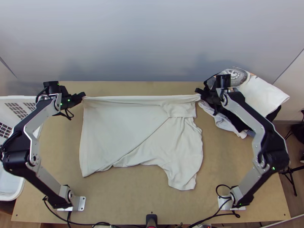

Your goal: Fold the t-shirt

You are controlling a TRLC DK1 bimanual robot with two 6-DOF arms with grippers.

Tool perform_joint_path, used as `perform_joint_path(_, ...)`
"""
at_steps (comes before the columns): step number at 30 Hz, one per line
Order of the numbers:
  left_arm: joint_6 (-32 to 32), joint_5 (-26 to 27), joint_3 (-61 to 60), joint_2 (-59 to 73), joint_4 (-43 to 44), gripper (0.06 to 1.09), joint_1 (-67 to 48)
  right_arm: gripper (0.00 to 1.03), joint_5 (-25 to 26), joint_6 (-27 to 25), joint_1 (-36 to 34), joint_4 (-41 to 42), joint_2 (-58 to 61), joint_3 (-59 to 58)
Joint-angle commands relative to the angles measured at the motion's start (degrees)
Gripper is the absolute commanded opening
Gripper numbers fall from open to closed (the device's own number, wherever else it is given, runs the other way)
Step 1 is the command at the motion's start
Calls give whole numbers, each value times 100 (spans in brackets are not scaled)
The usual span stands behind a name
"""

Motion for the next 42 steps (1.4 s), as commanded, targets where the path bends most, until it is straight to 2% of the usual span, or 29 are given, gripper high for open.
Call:
perform_joint_path(1,206,114,-478,-390,-114,9,60,3,3,116,-16,-303,-666,-730)
perform_joint_path(16,408,237,-1357,-873,-272,9,51,3,3,327,107,-338,-1589,-2118)
perform_joint_path(26,654,228,-1849,-970,-281,9,236,3,3,661,669,-250,-1765,-2734)
perform_joint_path(32,839,228,-2060,-1128,-298,9,350,3,11,740,739,31,-1809,-3006)
perform_joint_path(33,909,237,-2104,-1181,-307,9,350,6,11,740,731,57,-1809,-3032)
perform_joint_path(34,962,237,-2131,-1243,-395,9,350,18,11,740,731,49,-1817,-3041)
perform_joint_path(36,1015,237,-2122,-1366,-615,10,315,51,11,749,731,49,-1826,-3076)
perform_joint_path(38,1067,237,-2113,-1550,-773,29,253,81,11,740,722,-22,-1826,-3085)
perform_joint_path(39,1191,237,-2095,-1638,-931,39,209,90,11,740,713,-110,-1835,-3085)
perform_joint_path(41,1296,264,-1999,-1787,-1151,59,157,97,11,705,696,-382,-1932,-3024)
perform_joint_path(42,1349,299,-1955,-1867,-1256,66,139,98,11,731,669,-514,-2020,-3024)
